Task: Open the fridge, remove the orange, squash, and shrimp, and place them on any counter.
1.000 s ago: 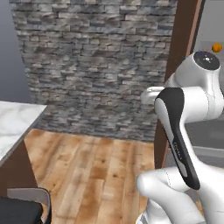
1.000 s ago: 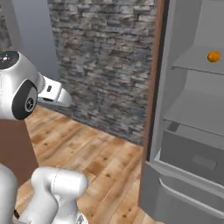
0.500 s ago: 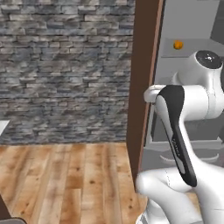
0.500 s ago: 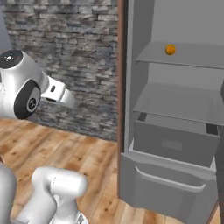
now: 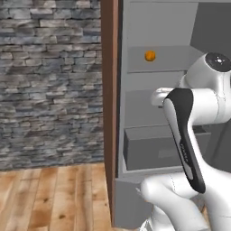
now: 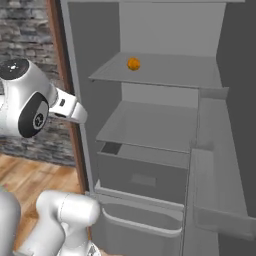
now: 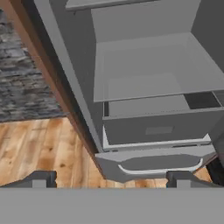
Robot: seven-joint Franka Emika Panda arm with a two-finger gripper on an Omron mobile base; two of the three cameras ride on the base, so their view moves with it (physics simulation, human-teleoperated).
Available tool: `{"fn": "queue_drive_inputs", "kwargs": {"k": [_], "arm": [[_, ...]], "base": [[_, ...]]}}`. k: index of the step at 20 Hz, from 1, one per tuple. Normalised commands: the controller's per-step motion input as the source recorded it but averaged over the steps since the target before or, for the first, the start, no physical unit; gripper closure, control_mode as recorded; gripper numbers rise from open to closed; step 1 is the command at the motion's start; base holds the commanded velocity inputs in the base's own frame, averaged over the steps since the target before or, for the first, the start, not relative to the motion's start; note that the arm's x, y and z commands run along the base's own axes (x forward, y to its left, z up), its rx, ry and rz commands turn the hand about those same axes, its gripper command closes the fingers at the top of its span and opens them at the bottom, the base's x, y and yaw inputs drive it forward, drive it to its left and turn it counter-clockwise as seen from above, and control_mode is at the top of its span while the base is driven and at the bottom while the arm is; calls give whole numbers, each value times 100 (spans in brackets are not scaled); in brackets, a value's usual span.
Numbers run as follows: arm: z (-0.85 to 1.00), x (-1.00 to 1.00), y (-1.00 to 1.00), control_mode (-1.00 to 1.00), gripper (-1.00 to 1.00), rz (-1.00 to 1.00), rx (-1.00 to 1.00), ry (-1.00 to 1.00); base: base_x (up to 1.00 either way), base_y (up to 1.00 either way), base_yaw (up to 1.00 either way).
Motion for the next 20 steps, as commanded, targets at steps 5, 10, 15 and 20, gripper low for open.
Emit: {"fn": "queue_drive_inputs", "kwargs": {"k": [5, 10, 15, 20], "arm": [[0, 0, 0, 100, -100, 0, 0, 0], [0, 0, 0, 100, -100, 0, 0, 0], [0, 0, 0, 100, -100, 0, 0, 0], [0, 0, 0, 100, -100, 0, 0, 0]], "base": [[65, -8, -16], [47, -29, -19], [60, -17, -15], [43, -4, -8]]}}
